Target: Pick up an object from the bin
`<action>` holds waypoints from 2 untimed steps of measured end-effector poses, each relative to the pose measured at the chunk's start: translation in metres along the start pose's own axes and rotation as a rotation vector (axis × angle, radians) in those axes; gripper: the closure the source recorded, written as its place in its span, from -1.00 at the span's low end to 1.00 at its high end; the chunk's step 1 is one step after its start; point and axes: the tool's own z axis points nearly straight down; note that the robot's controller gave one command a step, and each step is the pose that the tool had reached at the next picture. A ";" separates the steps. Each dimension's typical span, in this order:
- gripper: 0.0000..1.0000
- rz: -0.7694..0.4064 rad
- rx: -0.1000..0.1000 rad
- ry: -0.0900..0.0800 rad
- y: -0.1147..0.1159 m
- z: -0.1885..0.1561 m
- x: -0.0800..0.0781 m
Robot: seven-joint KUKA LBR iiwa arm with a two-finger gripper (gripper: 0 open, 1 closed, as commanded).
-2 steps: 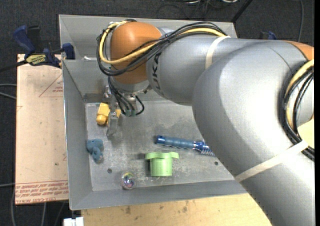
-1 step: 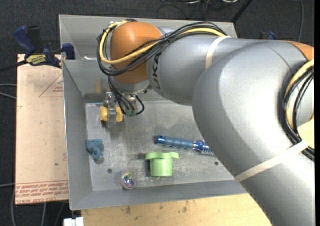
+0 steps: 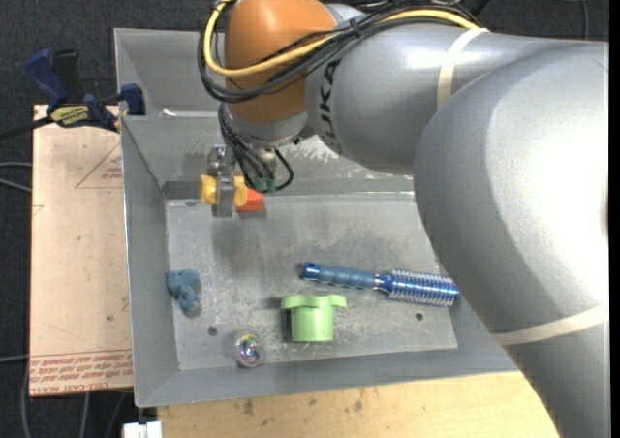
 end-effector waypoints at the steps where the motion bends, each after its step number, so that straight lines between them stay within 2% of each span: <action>1: 1.00 0.001 0.001 0.004 0.000 -0.031 -0.002; 2: 1.00 0.001 0.002 0.008 0.001 -0.039 -0.003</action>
Offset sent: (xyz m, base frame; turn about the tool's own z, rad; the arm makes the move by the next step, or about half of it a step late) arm -0.0002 -0.0001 0.0286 0.0000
